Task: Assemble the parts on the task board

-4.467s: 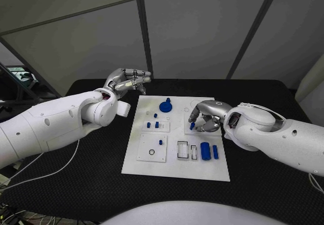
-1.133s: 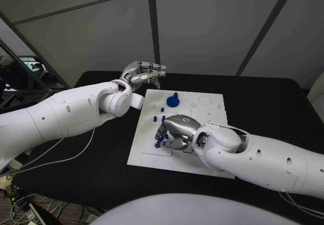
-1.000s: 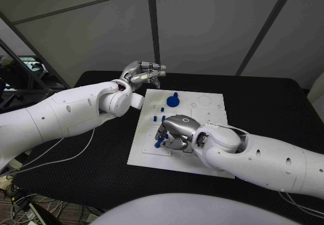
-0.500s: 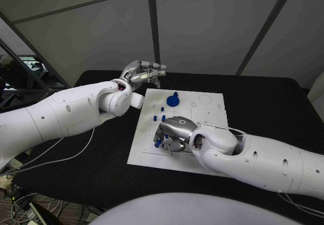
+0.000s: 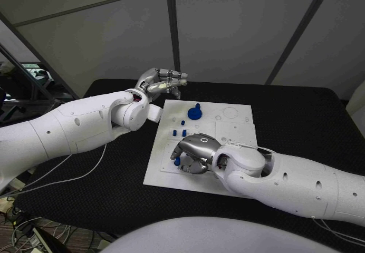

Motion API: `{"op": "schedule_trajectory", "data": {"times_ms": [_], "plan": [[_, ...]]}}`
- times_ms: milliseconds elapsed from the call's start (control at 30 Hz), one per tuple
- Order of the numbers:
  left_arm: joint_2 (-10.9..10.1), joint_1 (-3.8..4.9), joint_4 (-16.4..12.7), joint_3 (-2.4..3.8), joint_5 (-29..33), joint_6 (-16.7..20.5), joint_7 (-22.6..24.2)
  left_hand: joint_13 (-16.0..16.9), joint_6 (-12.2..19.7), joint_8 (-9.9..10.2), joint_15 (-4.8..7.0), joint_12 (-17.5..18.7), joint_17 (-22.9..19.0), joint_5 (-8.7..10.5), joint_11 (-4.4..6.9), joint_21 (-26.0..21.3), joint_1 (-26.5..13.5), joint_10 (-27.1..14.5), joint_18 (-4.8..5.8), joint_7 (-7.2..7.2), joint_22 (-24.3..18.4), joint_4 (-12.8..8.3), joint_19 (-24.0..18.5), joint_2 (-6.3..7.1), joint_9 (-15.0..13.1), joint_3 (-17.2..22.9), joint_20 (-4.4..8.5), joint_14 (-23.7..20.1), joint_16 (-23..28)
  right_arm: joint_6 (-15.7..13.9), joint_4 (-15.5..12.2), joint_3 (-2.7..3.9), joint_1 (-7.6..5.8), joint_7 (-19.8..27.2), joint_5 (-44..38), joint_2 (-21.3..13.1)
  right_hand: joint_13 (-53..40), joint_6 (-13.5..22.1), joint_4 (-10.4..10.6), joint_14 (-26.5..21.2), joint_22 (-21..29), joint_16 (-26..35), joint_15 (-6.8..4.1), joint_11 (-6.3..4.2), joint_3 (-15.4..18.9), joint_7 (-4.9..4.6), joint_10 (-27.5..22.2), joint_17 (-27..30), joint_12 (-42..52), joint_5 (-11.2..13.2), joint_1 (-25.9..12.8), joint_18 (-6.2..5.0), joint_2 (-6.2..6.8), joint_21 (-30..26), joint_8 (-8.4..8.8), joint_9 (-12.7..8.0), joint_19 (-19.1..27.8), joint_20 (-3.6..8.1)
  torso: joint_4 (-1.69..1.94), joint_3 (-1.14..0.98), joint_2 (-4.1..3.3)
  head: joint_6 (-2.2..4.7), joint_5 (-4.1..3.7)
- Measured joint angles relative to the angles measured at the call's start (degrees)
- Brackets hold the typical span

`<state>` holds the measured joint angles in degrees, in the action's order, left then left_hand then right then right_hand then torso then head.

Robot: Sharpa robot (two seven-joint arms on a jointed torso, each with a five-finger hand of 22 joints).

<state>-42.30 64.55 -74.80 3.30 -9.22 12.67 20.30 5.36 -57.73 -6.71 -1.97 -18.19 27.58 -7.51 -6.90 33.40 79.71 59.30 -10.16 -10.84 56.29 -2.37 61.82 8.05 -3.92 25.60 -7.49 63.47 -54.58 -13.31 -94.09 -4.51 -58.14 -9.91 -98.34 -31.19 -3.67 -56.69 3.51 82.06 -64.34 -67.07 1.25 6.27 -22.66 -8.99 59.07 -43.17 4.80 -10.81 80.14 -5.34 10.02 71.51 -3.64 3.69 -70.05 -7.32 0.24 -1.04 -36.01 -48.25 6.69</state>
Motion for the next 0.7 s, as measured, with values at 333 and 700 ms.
{"op": "schedule_trajectory", "data": {"times_ms": [333,700], "plan": [[-0.02,0.00,0.01,0.00,0.00,-0.14,-0.09,0.00,0.14,0.00,0.00,0.00,-0.08,0.00,-0.04,0.00,0.00,-0.04,0.00,-0.14,-0.06,0.00,0.00,0.00,0.00,-0.33,0.00,0.00,0.00,-4.79,-1.28,0.00,0.00,0.80,0.46,-1.76,-0.26,4.00,0.07,-1.21,3.94,2.26,0.58,0.68,4.01,0.87,-4.12,4.07,1.69,0.00,0.04,-0.91,-0.04,-3.16,0.00,0.00,2.38,-0.65,0.00,-0.08,0.00,0.20,-0.05],[-0.41,0.00,0.13,-0.57,0.00,-0.28,-0.24,0.00,0.22,0.00,-0.01,0.00,-0.10,0.00,-0.21,0.00,0.00,-0.20,0.00,-0.21,-0.08,0.00,0.00,0.00,0.00,-0.33,0.00,0.00,0.00,-10.57,-8.30,2.42,-0.25,2.39,6.63,-13.11,-1.37,0.42,2.62,-0.13,2.45,2.18,-0.49,-0.77,7.54,-0.53,3.45,3.19,9.01,-0.38,-0.31,-0.90,-1.35,-2.48,-1.38,0.79,0.54,0.39,-0.33,-0.07,0.22,1.12,-1.98]]}}
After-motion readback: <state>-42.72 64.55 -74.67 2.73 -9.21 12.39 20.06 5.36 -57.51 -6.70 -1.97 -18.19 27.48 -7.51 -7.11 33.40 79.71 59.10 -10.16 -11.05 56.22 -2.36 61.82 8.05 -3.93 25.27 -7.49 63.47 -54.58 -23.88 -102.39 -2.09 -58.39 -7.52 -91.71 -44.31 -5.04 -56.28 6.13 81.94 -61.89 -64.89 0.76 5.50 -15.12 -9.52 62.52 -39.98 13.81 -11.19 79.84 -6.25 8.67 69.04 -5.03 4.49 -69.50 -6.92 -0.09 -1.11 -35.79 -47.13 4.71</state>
